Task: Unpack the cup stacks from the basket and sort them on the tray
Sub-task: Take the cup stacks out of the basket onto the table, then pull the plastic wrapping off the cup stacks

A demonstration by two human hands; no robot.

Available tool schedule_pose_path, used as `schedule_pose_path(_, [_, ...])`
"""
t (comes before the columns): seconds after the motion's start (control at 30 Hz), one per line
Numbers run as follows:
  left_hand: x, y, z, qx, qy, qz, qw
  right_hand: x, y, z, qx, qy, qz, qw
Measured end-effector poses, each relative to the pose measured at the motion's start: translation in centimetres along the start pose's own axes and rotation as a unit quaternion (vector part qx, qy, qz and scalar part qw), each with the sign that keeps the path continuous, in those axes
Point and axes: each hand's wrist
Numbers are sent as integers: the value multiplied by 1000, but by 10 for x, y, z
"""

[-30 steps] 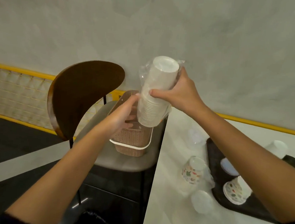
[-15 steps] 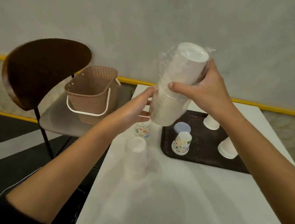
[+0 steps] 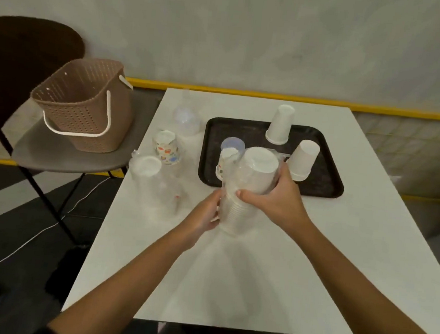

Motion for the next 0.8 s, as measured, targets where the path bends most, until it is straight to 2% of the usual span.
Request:
schedule_pose_path(0.17, [-12, 4, -31, -32, -20, 3, 999, 10, 13, 29, 1, 58, 10, 998])
schedule_pose_path(0.43, [-25, -1, -35, -34, -50, -23, 998, 18, 18, 46, 3, 95, 7, 995])
schedule_pose_path(0.5, [-20, -5, -29, -39, -10, -36, 999, 21, 19, 53, 2, 111, -1, 994])
schedule_pose_path(0.6, [-5, -5, -12, -75, 103, -40, 991, 27, 15, 67, 16, 136, -2, 991])
schedule_pose_path(0.7, [-1, -1, -3, -126, 202, -62, 969, 33, 9, 86, 35, 181, 2, 983])
schedule_pose_path(0.8, [1, 6, 4, -218, 245, -38, 944, 35, 6, 100, 27, 245, -9, 969])
Point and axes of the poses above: each hand's wrist, its own x-axis away from the middle knuckle, its own y-axis out of the palm, z = x × y
